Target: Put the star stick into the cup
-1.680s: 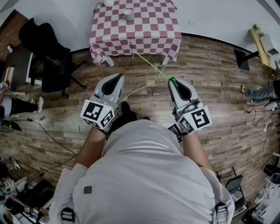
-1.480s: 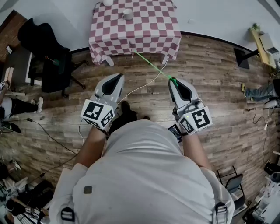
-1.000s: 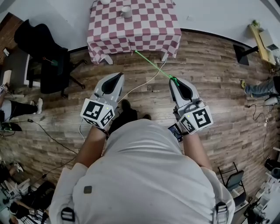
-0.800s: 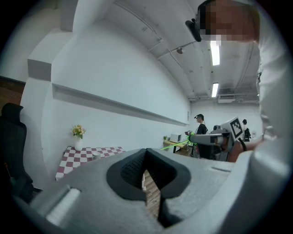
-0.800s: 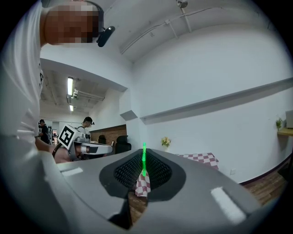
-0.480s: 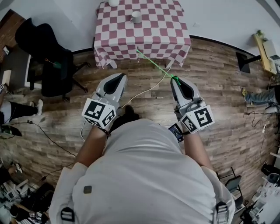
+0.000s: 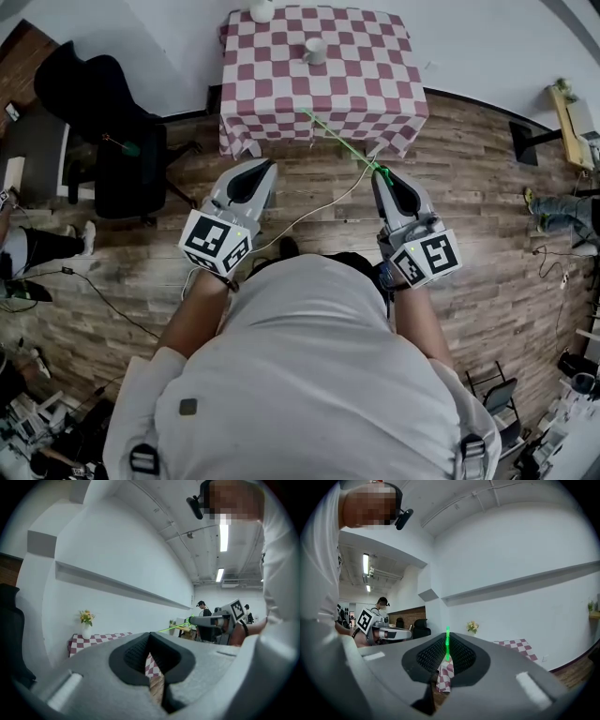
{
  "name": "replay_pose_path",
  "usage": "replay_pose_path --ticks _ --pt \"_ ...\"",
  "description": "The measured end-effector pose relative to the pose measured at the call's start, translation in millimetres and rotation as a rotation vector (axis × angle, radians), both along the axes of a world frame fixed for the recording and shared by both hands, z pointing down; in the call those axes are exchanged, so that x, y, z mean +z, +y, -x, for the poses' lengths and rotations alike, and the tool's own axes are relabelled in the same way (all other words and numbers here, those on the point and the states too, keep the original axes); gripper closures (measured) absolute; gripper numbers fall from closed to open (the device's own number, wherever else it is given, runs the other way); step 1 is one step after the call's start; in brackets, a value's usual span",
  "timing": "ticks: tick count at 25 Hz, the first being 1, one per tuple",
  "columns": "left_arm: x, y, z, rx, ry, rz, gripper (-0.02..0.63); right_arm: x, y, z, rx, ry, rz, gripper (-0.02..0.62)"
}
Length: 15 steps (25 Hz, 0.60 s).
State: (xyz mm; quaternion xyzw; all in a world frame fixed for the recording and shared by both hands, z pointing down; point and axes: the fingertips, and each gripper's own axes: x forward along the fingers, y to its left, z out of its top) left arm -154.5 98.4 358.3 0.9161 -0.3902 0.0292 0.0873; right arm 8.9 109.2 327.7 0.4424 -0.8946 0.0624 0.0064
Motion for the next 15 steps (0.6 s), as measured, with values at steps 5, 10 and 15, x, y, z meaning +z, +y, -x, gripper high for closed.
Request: replay_pose_path --ticks 5,10,15 --pt "5.1 -12.3 15.8 -0.012 0.007 0.014 0.603 2.5 -14.1 18.3 -0.016 0.007 0.008 0.568" --pt "4.8 -24.0 20.5 -0.035 0.005 0.011 0.603 7.6 -32.1 23.7 -0.039 -0.004 0.015 0.568" --pt "7.5 -38.7 27.4 -0.077 -0.009 0.018 0.603 8.3 -54.6 29.1 -0.075 -0.023 0.011 0.568"
